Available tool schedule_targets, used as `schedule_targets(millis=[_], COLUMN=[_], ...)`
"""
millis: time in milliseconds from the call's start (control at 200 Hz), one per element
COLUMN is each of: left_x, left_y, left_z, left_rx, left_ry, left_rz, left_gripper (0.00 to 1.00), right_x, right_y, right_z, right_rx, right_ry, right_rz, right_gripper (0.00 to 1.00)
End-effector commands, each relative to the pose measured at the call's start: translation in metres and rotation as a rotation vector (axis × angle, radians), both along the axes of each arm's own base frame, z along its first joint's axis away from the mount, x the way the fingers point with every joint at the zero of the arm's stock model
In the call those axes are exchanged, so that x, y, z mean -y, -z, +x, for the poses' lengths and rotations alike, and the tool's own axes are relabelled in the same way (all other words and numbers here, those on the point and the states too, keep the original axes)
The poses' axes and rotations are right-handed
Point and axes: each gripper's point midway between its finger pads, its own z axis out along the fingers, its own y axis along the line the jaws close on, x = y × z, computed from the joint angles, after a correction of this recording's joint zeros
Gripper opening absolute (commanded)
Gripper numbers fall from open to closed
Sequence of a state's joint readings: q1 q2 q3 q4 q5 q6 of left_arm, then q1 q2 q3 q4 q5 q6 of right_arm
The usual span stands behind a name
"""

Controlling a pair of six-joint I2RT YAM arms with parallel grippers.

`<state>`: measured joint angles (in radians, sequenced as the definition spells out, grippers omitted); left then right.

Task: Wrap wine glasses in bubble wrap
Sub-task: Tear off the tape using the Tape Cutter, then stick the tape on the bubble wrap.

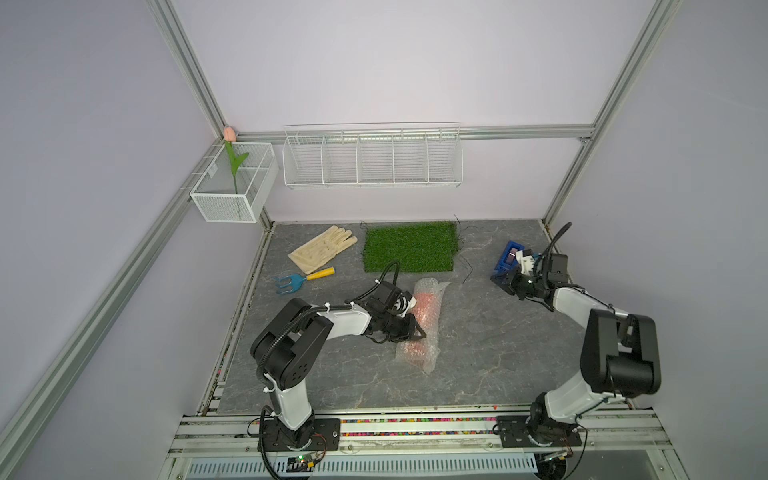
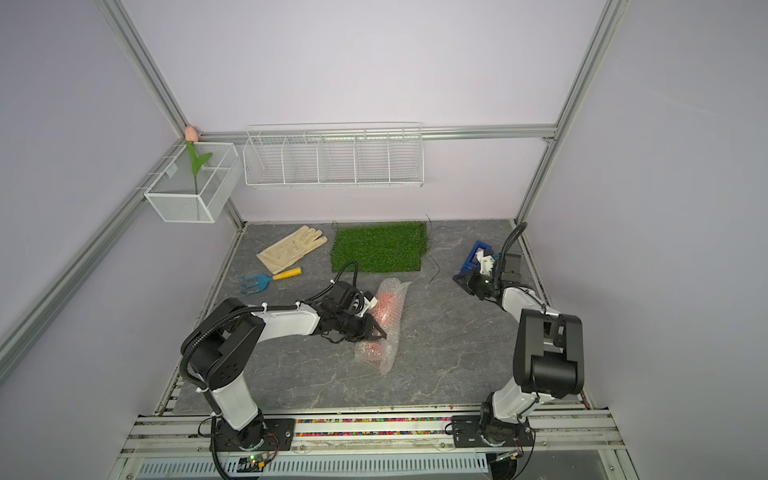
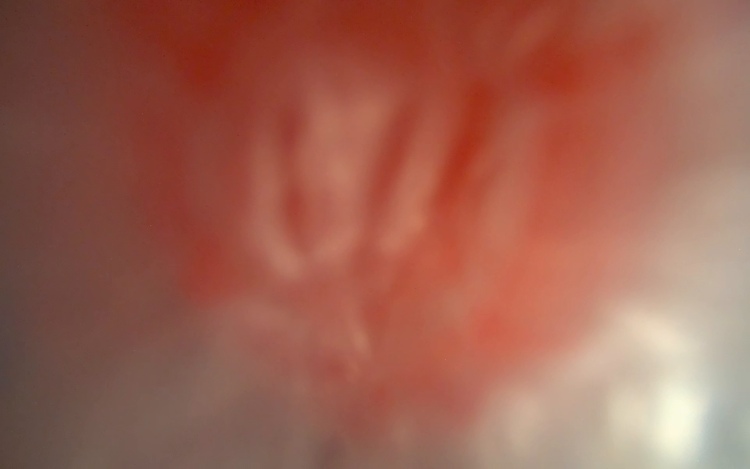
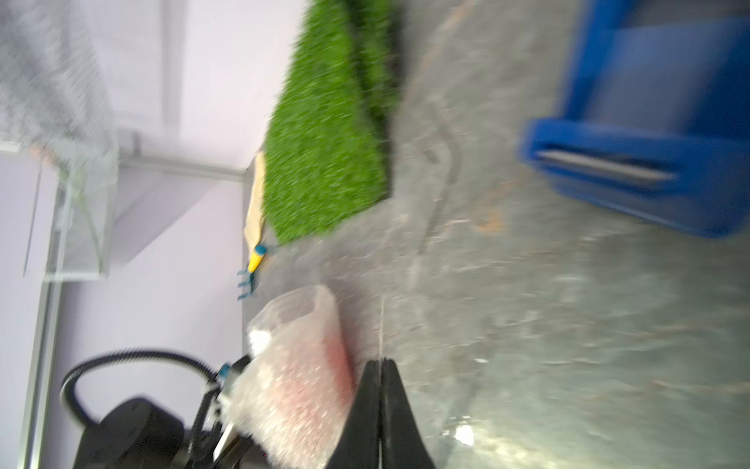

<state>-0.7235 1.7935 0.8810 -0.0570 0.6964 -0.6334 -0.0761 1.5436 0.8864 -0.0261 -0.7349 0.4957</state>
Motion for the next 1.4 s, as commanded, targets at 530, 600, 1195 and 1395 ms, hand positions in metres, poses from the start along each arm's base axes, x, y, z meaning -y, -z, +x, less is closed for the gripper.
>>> schedule_targets(millis=[530, 600, 1195, 1395], left_x=[0.0, 0.0, 0.003, 0.005], left_y=[-0.001, 0.0, 0.003, 0.004], left_z=[-0.007, -0.008, -0.011, -0.008], left_rx=[0.025, 0.021, -0.009, -0.014], left_ry=[0.107, 0.127, 0.172, 0.178], left_rz=[-0.014, -0.01, -0.013, -0.013], left_gripper=[0.19, 0.19, 0.18, 0.18], right_x=[-0.166, -0.172, -0.188, -0.187], right_y=[-0.018, -0.022, 0.026, 0.035], right_z=[-0.153, -0.148, -0.126, -0.125], right_rx=[0.362, 0.414, 0.304, 0.278], right_ry=[-0.859, -0.898, -1.037, -1.05], right_rz=[-0.192, -0.186, -0.207, -0.227], right_gripper=[0.07, 0.07, 0.07, 0.07])
